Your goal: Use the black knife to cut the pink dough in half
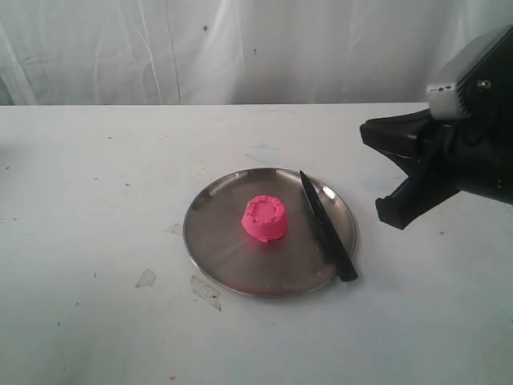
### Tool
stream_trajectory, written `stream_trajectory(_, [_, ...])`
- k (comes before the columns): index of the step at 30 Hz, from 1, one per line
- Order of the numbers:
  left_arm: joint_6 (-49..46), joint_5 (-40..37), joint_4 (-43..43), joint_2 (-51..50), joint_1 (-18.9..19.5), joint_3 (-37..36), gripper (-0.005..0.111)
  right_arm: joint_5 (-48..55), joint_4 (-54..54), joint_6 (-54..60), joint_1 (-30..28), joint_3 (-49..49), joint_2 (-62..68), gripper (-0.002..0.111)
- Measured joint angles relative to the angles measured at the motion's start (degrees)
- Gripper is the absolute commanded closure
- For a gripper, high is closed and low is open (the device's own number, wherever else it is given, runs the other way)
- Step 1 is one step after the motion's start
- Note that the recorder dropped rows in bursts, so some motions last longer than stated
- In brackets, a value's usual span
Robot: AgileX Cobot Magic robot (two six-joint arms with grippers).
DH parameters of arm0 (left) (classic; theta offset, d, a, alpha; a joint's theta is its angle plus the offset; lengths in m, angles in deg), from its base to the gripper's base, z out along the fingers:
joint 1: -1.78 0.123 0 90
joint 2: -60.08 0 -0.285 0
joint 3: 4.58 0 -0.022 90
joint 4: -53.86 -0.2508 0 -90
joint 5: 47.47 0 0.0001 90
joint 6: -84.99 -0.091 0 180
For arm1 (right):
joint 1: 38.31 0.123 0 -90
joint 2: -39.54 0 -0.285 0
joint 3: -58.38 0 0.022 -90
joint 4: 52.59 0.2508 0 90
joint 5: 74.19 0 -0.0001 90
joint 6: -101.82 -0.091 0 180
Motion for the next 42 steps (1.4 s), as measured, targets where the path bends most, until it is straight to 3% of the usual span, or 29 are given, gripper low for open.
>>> stream_trajectory(3, [0.0, 0.0, 0.0, 0.0, 0.0, 0.0, 0.107, 0.5, 0.0, 0.0, 0.0, -0.2, -1.1, 0.108])
stream_trajectory(6, [0.0, 0.0, 0.0, 0.0, 0.0, 0.0, 0.107, -7.1, -0.8, -2.1, 0.0, -0.9, -2.2, 0.108])
stream_trajectory(15, [0.0, 0.0, 0.0, 0.0, 0.0, 0.0, 0.107, -22.2, -27.9, -43.4, 0.0, -1.0, -4.8, 0.108])
stream_trajectory(25, [0.0, 0.0, 0.0, 0.0, 0.0, 0.0, 0.107, -14.9, -31.9, -43.1, 0.0, -1.0, -7.2, 0.108])
stream_trajectory(27, [0.0, 0.0, 0.0, 0.0, 0.0, 0.0, 0.107, -13.7, -37.9, -46.0, 0.0, -1.0, -7.3, 0.108])
stream_trajectory(30, [0.0, 0.0, 0.0, 0.0, 0.0, 0.0, 0.107, -13.9, -56.0, -66.1, 0.0, -1.0, -7.3, 0.108])
stream_trajectory(34, [0.0, 0.0, 0.0, 0.0, 0.0, 0.0, 0.107, -13.5, -86.1, -107.6, 0.0, -1.0, -7.4, 0.108])
stream_trajectory(36, [0.0, 0.0, 0.0, 0.0, 0.0, 0.0, 0.107, -11.5, -96.7, -122.7, 0.0, -1.0, -7.8, 0.108])
stream_trajectory(38, [0.0, 0.0, 0.0, 0.0, 0.0, 0.0, 0.107, -8.6, -102.7, -129.6, 0.0, -1.1, -7.9, 0.108])
stream_trajectory(42, [0.0, 0.0, 0.0, 0.0, 0.0, 0.0, 0.107, -1.8, -104.8, -130.6, 0.0, -1.1, -7.2, 0.108])
